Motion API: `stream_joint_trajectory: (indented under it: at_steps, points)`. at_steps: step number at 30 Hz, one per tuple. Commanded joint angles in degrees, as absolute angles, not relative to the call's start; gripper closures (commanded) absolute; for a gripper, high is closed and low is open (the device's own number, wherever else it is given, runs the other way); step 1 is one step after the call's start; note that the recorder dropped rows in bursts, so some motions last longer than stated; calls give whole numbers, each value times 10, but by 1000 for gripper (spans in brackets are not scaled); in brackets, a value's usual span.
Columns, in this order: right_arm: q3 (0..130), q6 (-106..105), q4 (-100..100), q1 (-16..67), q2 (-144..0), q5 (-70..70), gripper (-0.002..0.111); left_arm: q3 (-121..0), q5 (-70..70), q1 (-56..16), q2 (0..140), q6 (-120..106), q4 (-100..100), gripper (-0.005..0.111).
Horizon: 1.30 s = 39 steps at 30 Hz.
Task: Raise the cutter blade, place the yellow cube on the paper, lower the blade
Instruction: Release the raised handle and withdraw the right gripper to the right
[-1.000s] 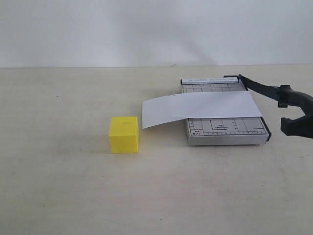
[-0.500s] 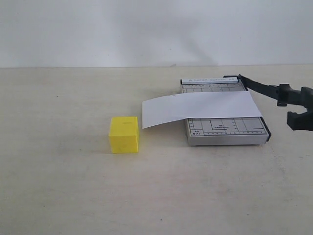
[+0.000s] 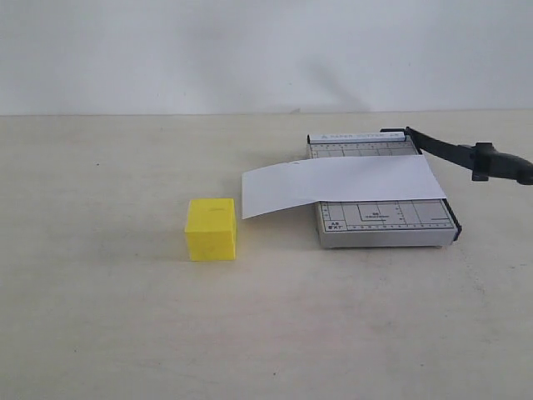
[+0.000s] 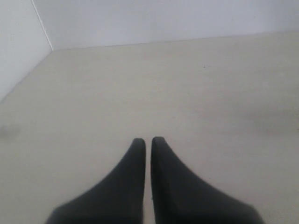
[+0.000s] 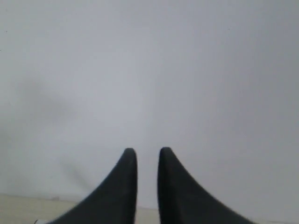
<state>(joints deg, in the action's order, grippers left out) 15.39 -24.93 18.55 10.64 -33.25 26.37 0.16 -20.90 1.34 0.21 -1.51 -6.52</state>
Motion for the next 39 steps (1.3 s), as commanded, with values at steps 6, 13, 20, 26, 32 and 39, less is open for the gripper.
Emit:
stream_joint_trajectory:
  at_steps: [6,13,20,26,32,39]
  points:
    - [155,-245,189,103,-252,-83,108,0,-184,11,0,-73,-240,102]
    - [155,-245,190,103,-252,-107,108,0,-27,11,0,101,94,102]
    - [155,-245,191,103,-252,-41,108,0,5,11,0,137,219,102]
    - [155,-307,184,103,-252,-14,108,0,45,11,0,137,219,102]
    - [151,-304,184,102,-252,-18,108,0,53,11,0,124,211,102]
    - [67,-303,304,-11,-308,70,108,-113,-25,-9,114,146,118,102]
